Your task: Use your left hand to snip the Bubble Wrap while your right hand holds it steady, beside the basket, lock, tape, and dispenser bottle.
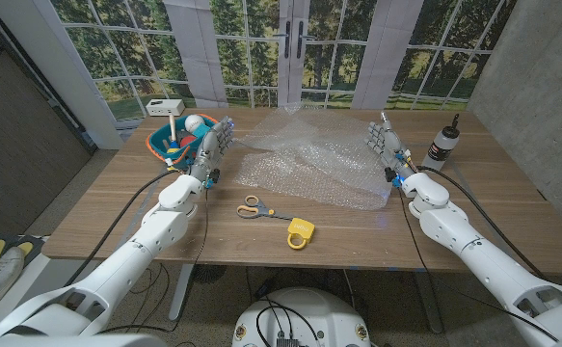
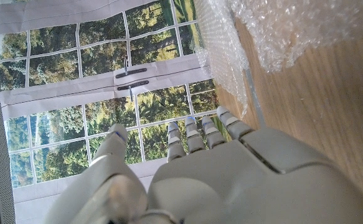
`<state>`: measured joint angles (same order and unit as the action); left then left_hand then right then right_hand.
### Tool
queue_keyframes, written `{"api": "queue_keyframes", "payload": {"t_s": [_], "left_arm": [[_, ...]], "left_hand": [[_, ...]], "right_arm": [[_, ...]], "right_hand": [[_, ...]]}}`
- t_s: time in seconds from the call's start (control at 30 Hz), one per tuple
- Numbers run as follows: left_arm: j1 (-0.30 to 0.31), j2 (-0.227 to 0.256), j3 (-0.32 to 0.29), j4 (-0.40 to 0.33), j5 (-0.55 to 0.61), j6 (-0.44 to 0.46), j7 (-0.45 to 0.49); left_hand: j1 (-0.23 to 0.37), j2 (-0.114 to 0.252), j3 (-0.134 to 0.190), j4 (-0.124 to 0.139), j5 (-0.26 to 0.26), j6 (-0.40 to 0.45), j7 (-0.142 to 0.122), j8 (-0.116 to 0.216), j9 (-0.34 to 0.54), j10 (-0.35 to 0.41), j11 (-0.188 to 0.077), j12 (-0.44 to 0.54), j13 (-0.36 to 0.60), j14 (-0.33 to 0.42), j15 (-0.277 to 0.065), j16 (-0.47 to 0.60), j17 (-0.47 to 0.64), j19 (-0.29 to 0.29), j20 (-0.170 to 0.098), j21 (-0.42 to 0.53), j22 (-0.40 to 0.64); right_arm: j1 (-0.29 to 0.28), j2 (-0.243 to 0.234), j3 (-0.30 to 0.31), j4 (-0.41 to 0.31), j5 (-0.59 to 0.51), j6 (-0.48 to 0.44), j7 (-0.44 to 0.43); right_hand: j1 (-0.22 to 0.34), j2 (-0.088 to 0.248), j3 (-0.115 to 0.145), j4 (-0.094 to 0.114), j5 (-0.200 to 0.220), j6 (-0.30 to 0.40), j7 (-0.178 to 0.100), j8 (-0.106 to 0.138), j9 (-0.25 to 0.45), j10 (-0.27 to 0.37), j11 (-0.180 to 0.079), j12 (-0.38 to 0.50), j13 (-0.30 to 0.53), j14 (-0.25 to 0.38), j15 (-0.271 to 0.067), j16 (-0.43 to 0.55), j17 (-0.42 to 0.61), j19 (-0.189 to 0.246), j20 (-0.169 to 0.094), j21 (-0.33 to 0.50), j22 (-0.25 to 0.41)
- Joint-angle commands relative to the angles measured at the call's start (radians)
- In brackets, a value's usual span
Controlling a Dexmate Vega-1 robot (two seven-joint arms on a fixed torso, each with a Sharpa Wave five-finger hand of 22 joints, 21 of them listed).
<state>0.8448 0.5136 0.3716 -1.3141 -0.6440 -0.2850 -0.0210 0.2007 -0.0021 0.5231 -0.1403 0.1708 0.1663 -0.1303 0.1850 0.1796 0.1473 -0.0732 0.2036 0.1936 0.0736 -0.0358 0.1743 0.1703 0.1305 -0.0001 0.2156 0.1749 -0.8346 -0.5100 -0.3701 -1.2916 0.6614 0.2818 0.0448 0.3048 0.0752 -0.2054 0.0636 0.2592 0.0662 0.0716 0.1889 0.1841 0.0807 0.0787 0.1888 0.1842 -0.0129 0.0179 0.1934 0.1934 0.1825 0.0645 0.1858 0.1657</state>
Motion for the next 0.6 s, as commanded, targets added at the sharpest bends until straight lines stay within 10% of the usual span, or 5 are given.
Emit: {"api": "queue_keyframes", "payload": {"t_s": [0.03,0.6], "left_arm": [[0.013,0.007,0.001,-0.027,0.007,0.008,0.016],[0.018,0.017,0.004,-0.005,0.053,-0.085,-0.015]], "left_hand": [[0.007,0.002,0.007,-0.001,0.007,0.010,0.004,0.007,0.005,0.006,0.000,0.005,0.003,0.007,-0.053,0.005,0.002,0.006,-0.001,0.004,0.002],[0.011,-0.007,-0.001,-0.008,0.004,0.014,0.028,0.004,0.004,0.024,0.003,0.011,0.002,0.025,-0.056,0.010,0.002,0.034,-0.003,0.004,0.001]], "right_arm": [[0.002,0.000,0.006,0.013,0.029,-0.016,0.026],[0.008,-0.010,0.008,0.027,0.027,0.004,0.060]], "right_hand": [[0.008,0.002,-0.005,-0.001,0.005,0.007,0.002,0.006,0.002,0.008,0.001,0.007,0.004,0.003,0.010,0.004,0.001,0.004,0.003,0.003,0.004],[0.014,0.005,-0.003,-0.004,0.002,0.005,-0.003,0.005,0.002,0.007,-0.004,0.007,0.004,0.002,0.007,0.003,0.000,-0.002,0.004,0.001,0.004]]}}
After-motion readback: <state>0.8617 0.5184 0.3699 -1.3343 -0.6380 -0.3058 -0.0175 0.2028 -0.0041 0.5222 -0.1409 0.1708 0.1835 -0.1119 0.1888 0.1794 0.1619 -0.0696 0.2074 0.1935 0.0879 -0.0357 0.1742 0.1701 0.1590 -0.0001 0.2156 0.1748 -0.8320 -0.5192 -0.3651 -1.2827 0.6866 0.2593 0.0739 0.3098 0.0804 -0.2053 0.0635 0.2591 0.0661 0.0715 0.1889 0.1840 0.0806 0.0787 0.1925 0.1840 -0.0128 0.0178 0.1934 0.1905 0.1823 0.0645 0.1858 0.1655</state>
